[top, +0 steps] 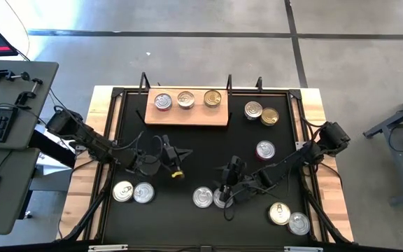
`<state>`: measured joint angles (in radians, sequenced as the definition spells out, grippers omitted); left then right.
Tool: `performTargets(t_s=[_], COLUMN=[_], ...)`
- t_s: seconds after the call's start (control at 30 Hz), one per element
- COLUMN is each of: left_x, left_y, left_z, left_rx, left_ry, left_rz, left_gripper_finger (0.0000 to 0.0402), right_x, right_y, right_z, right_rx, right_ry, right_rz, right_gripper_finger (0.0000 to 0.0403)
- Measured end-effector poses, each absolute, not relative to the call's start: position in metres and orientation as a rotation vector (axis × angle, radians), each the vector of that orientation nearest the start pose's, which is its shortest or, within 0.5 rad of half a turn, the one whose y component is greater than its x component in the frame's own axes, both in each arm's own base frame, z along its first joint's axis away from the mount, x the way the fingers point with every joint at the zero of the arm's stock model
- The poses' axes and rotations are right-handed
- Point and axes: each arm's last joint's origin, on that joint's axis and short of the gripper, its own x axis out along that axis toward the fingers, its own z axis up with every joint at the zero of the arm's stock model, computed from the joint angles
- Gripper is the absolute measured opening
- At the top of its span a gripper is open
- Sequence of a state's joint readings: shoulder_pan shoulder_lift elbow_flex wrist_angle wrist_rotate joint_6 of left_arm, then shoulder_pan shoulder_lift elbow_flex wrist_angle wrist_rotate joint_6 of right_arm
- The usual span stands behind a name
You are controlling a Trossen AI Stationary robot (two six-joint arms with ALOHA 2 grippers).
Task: Stack canned seafood by type on shelf
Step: Put the green tuna can on the shelf aligned with the other green tuna can
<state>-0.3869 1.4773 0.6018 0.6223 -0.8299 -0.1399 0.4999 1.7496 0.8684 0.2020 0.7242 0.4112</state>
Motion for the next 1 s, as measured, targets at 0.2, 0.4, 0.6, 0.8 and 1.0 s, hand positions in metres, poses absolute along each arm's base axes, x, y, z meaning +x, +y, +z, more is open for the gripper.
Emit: performTargets(t_s=[0.2, 0.4, 0.6, 0.8, 1.0], left_x=[0.257, 0.229, 0.195, 0.158, 0.144], left_y=[-0.105, -0.123, -0.145, -0.158, -0.156], left_z=[0.198, 0.217, 0.224, 0.214, 0.190], left_rx=[0.067, 0.148, 0.077, -0.216, -0.341], left_ry=[0.196, 0.179, 0.261, 0.467, 0.635], left_rz=[0.451, 0.497, 0.192, 0.036, 0.174], left_gripper_finger=[0.0000, 0.0000, 0.0000, 0.0000, 0.0000], right_x=[0.306, 0.306, 0.309, 0.309, 0.311], right_y=[0.146, 0.146, 0.141, 0.139, 0.135], right_z=[0.156, 0.156, 0.156, 0.156, 0.155], right_rx=[0.016, 0.007, -0.033, -0.039, -0.037], right_ry=[0.498, 0.499, 0.508, 0.509, 0.511], right_rz=[-0.324, -0.322, -0.325, -0.328, -0.341], right_gripper_finger=[0.0232, 0.0232, 0.0232, 0.0232, 0.0232])
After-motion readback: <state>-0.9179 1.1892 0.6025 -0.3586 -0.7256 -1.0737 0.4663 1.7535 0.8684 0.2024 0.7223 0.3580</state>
